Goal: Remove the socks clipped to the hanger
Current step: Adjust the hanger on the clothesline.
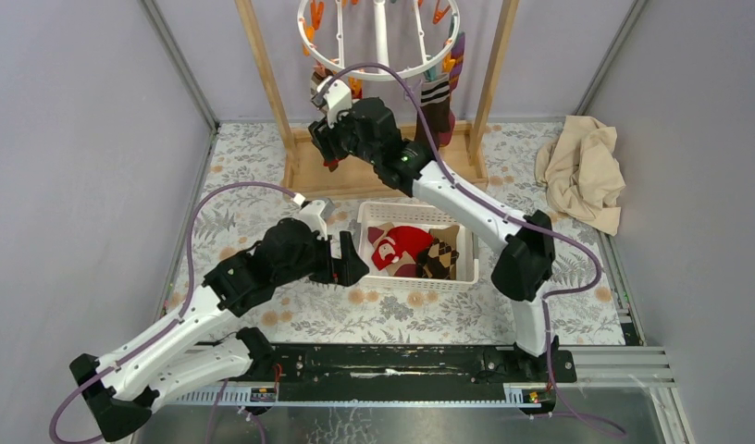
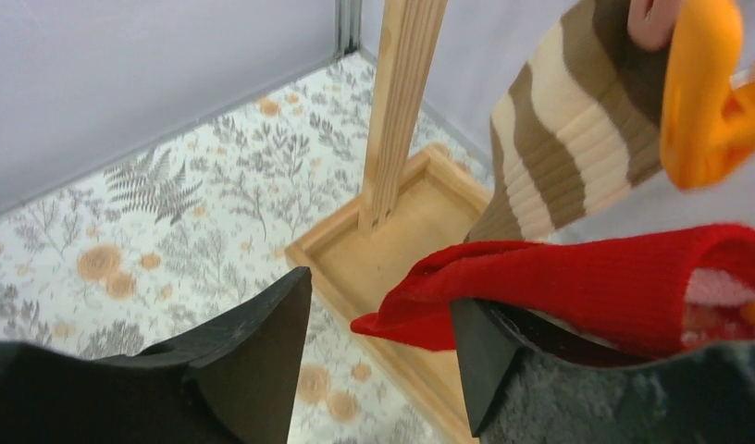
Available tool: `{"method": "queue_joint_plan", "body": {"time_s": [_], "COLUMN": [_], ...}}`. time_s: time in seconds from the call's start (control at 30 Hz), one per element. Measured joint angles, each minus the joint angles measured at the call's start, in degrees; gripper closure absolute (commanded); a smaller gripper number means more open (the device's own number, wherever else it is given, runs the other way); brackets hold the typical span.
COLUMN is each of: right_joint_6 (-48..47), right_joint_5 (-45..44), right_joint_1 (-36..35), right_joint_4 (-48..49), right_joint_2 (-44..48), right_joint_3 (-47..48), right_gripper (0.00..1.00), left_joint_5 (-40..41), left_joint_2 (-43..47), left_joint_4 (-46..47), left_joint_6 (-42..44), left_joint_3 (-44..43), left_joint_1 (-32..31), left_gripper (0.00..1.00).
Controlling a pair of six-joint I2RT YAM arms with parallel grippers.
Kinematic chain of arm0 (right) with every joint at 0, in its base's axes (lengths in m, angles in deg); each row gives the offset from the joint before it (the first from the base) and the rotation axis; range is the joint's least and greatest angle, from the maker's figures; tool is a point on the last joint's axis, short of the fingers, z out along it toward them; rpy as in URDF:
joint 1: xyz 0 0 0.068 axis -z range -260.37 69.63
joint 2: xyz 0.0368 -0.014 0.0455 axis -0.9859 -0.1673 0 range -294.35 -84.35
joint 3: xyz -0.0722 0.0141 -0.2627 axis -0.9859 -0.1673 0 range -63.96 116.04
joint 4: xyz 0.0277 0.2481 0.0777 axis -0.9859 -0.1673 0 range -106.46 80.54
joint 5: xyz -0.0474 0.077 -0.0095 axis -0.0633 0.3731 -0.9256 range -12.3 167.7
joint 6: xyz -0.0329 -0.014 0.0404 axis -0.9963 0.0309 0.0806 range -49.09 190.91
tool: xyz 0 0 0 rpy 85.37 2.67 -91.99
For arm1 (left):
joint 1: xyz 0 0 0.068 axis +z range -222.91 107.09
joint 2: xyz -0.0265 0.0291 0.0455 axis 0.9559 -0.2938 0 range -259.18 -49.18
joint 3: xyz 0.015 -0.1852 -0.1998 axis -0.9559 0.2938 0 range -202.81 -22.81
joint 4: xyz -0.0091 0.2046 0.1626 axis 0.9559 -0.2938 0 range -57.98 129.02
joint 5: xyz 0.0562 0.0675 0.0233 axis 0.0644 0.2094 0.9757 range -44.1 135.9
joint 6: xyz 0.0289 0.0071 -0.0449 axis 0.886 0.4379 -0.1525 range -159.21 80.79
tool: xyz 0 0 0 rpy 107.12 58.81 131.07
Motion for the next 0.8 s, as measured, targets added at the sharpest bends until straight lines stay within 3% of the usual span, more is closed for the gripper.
{"method": "queue_joint_plan", "body": {"time_s": [0.53,0.8], "right_joint_6": [5.5,12.0], "right_joint_5": [0.0,0.1], "right_joint_1": [0.8,10.5], "right_joint_4": [-0.9,-1.8], "right_joint_2": [29.6,43.4], "right_joint_3": [-32.1,-44.5], "right_gripper": [0.33,0.24], "left_joint_5": [0.1,0.2], "left_joint_2": [4.8,3.7], "left_joint_4": [-1.2,-2.3], "left_joint_6": [-2.0,-2.9], "left_joint_3": [0.0,-1.2], "left_joint_1": [0.0,0.0], "left_gripper": [0.01,0.01]}}
